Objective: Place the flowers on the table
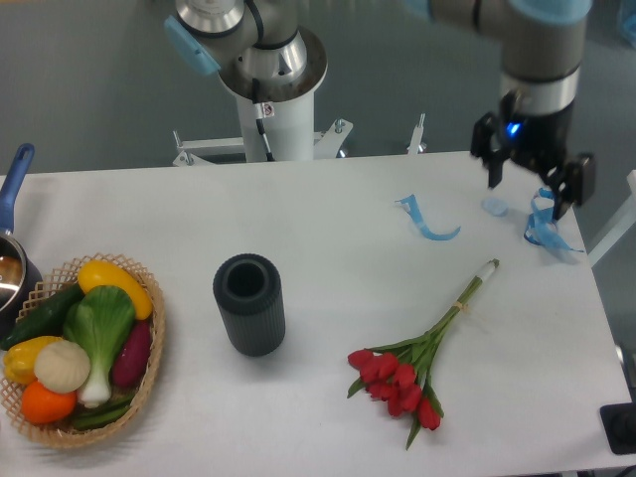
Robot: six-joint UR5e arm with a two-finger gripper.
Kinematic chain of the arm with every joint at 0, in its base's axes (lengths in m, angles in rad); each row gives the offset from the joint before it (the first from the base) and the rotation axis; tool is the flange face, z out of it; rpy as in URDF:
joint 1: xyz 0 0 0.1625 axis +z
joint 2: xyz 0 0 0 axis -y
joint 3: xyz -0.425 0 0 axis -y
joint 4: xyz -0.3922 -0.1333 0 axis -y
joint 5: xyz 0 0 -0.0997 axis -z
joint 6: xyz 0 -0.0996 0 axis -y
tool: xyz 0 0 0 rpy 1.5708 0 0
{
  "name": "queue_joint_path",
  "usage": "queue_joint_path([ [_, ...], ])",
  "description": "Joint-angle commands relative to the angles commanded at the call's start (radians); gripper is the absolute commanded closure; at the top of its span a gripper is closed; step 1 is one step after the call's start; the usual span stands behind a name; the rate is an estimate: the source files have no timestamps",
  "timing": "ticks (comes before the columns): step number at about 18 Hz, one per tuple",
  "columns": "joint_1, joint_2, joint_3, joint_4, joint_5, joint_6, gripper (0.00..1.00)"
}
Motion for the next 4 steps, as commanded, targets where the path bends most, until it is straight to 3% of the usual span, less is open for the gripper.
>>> queue_joint_path([
  [4,0.06,0.015,-0.006,-0.04,-0.057,0.118,0.0],
])
